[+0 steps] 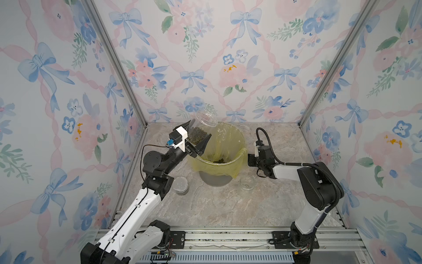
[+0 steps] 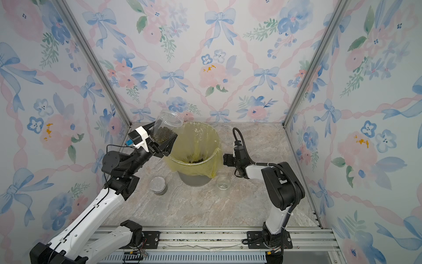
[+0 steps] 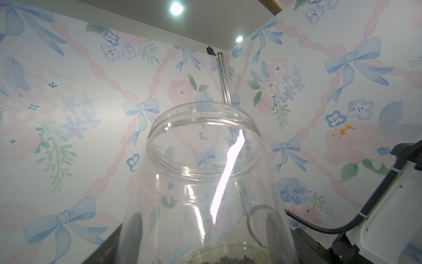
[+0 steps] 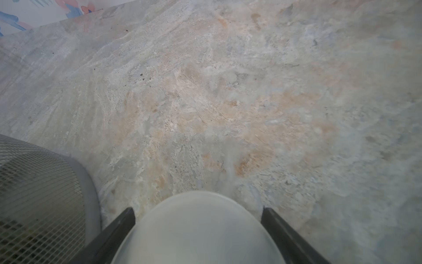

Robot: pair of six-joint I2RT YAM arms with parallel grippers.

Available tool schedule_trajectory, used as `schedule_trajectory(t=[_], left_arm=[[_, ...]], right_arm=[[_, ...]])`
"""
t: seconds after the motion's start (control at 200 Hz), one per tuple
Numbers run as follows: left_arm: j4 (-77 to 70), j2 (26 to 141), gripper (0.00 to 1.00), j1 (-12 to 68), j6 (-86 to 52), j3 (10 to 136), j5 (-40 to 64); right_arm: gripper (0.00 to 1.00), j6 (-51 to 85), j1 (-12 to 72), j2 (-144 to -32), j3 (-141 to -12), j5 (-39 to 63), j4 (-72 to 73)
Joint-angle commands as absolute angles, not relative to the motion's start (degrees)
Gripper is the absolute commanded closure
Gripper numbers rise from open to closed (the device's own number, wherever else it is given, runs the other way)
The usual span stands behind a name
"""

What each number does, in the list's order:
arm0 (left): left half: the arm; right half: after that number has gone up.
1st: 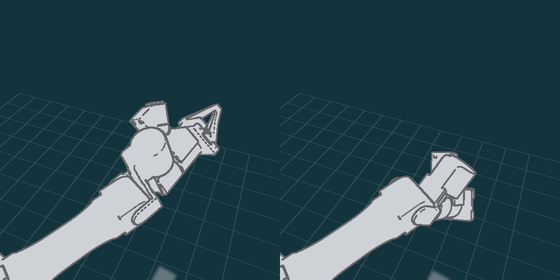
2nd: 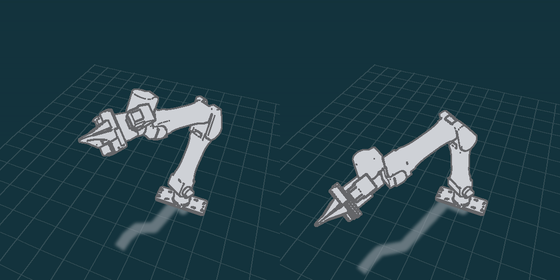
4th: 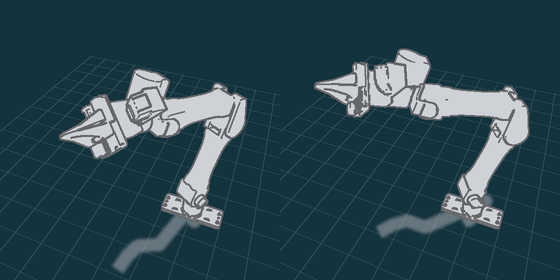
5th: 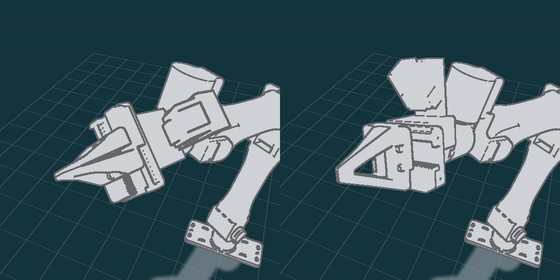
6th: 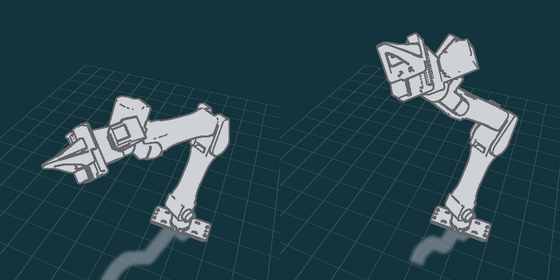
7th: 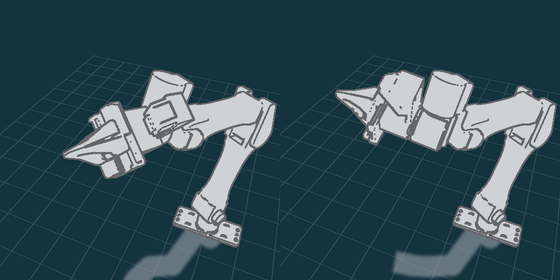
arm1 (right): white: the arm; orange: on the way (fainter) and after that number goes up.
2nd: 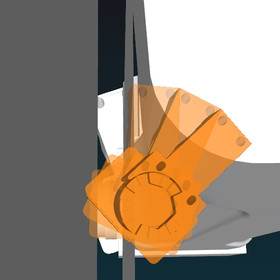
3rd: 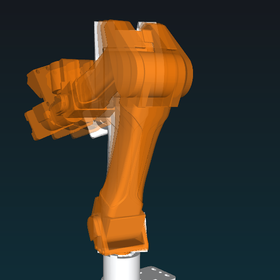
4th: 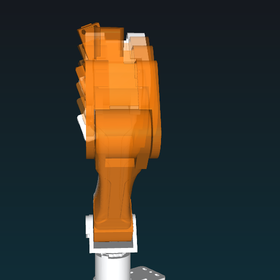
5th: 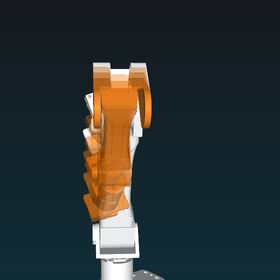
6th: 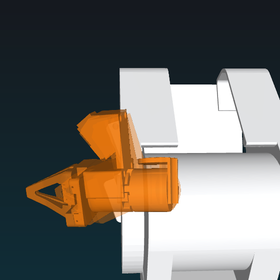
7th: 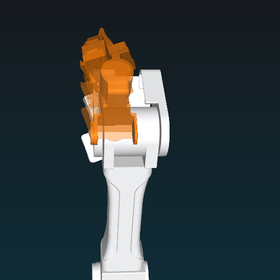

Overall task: Empty moldy tea leaves from jars
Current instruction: Place the lid at the center of the board, then pour the moldy tea leaves from the jar into the trash bin.

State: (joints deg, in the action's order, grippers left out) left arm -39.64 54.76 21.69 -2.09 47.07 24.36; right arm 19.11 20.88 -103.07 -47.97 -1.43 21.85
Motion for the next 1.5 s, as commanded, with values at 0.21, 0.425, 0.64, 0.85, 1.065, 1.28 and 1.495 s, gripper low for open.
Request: schedule_trajectory(t=[0.21, 0.425, 0.64, 0.85, 1.065, 1.28, 1.495], left_arm=[[-40.83, 54.02, 0.64, 21.88, -0.88, 46.49, 23.64], [-40.69, 54.27, 0.64, 21.89, -0.71, 46.49, 23.47], [-40.61, 54.9, 0.64, 21.91, -1.19, 46.93, 23.8], [-40.61, 57.12, 0.64, 21.95, -2.01, 49.14, 24.08], [-40.61, 61.4, 0.64, 21.94, -2.67, 53.07, 24.6], [-40.27, 65.86, 0.64, 22.1, -2.73, 57.33, 25.35], [-40.22, 70.03, 0.63, 22.15, -3.89, 62.03, 27.27]], right_arm=[[0.0, 19.78, 21.57, -103.99, -50.18, -2.81, 24.44], [0.02, 19.76, 20.33, -100.76, -50.36, -1.26, 22.37], [0.02, 21.26, 16.39, -91.48, -50.65, 0.43, 15.94], [0.03, 24.42, 12.54, -79.96, -53.04, 6.72, 6.57], [0.03, 29.26, 10.55, -68.06, -57.7, 14.15, 1.66], [0.03, 38.59, 11.25, -66.09, -68.73, 22.27, -0.92], [0.03, 43.83, 17.35, -66.65, -75.63, 26.5, 5.13]])
